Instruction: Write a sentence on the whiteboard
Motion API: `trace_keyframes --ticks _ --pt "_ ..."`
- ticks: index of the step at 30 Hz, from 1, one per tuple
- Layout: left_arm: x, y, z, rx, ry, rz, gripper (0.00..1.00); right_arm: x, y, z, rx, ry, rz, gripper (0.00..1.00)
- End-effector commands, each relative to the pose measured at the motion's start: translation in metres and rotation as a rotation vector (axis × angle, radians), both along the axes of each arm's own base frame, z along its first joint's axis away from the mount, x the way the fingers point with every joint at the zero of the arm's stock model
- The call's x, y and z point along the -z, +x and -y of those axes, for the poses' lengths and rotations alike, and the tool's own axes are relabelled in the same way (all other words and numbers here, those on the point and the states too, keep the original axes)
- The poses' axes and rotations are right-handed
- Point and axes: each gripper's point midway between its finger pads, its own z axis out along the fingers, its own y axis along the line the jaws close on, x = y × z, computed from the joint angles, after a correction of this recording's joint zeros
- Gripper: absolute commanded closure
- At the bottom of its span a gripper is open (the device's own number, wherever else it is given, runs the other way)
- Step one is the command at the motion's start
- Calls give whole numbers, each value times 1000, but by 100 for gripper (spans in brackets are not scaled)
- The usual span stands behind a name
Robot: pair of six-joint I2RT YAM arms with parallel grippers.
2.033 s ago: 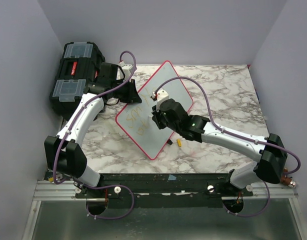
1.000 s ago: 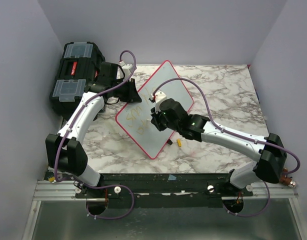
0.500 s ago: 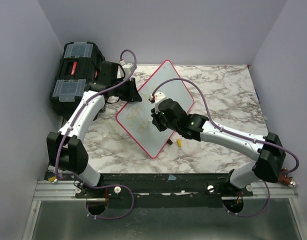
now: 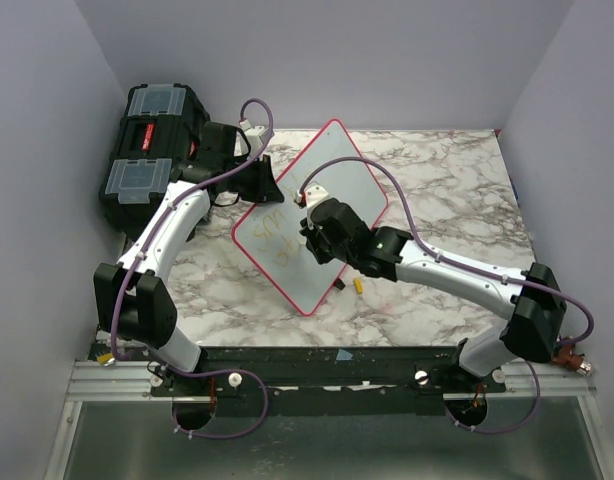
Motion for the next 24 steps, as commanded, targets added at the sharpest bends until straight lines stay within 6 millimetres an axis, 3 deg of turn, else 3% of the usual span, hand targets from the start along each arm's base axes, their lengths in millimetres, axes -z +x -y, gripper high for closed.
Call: trace_keyframes --ticks 1,17,24 --pt "14 2 -9 9 108 37 100 12 11 -8 26 -25 4 99" --pt "15 0 -10 9 109 38 100 -3 27 -12 58 -24 64 99" --pt "14 0 -10 9 108 39 100 -8 23 -24 5 10 53 100"
